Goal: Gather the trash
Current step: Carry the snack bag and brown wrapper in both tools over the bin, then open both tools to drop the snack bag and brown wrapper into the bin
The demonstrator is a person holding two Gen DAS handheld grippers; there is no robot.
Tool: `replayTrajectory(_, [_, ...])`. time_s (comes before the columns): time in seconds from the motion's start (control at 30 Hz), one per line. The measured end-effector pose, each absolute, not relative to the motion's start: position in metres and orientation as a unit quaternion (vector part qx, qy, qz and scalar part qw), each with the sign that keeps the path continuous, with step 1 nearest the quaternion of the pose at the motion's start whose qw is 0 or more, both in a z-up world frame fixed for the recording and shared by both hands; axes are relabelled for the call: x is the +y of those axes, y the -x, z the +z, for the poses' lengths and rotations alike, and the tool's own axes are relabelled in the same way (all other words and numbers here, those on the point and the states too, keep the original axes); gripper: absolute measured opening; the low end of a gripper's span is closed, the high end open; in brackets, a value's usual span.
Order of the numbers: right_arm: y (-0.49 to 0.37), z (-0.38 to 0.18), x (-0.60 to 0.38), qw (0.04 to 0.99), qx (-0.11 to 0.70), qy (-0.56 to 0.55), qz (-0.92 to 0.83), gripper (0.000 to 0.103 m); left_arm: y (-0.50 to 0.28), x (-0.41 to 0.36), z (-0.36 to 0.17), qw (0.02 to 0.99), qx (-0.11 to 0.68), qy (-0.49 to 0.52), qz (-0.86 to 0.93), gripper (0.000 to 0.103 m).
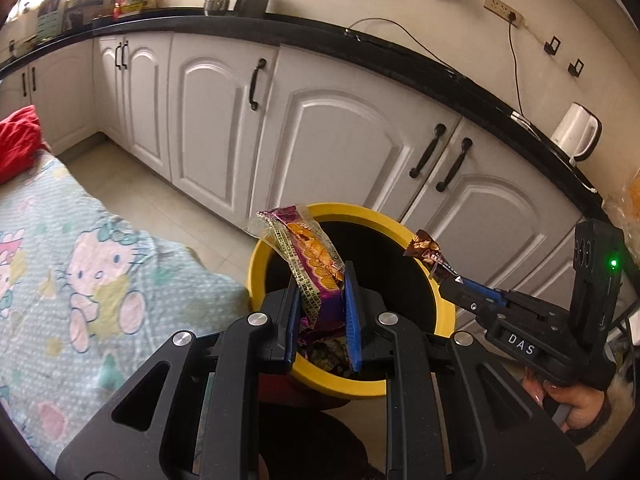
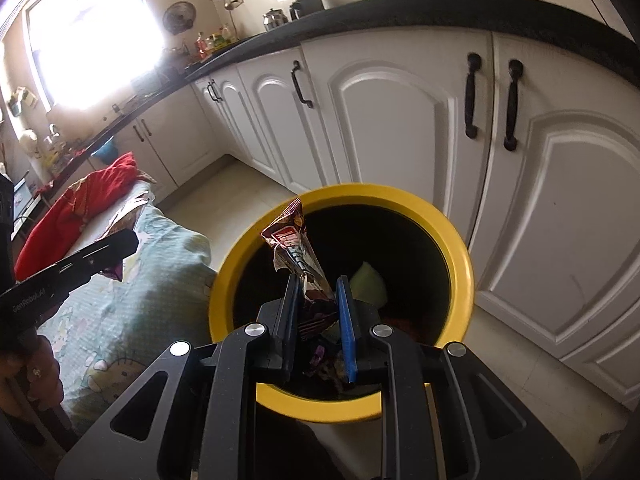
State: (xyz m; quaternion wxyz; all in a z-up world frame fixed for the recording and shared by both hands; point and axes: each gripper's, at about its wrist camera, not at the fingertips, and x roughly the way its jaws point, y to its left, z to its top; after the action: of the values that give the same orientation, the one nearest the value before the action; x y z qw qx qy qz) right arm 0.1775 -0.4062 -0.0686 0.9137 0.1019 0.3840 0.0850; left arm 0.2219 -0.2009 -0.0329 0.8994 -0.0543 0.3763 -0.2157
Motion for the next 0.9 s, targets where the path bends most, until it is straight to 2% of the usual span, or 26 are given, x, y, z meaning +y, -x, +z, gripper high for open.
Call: replayTrajectory(0.9, [-0.183, -0.111, -0.400, 0.892, 0.439, -0.079, 0.072, 0.020, -0.260, -0.246, -0.070, 0.876, 0.420, 0.023, -0.234, 0.014])
